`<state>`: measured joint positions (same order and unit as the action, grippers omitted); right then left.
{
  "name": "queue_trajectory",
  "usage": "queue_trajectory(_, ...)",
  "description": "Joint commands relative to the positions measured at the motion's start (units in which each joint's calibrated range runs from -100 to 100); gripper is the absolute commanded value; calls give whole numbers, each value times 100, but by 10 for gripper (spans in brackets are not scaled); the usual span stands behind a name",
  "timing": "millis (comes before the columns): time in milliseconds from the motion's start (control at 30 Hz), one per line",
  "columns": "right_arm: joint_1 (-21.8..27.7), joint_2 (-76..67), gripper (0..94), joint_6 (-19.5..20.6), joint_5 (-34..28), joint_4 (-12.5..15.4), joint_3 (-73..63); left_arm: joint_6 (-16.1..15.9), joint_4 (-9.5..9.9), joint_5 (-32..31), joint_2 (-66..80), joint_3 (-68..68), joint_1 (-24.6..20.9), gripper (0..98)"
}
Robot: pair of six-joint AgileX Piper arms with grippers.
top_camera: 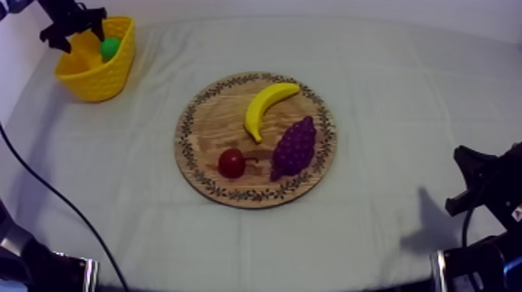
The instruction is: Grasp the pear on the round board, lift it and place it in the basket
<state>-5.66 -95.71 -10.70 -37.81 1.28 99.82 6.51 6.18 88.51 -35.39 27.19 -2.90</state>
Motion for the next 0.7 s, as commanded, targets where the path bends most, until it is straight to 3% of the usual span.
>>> queue_trajectory(0, -1, -4, 4, -2, -2, 1, -5, -16, -19, 27, 167, -63, 9, 767)
queue_trajectory(233, -1, -4, 4, -2, -2, 1, -5, -90, -150, 47, 895, -482, 25, 747)
queue_trajectory(667, -1, -4, 4, -2, -2, 1, -5, -146, -237, -43, 2429, -1863, 84, 625)
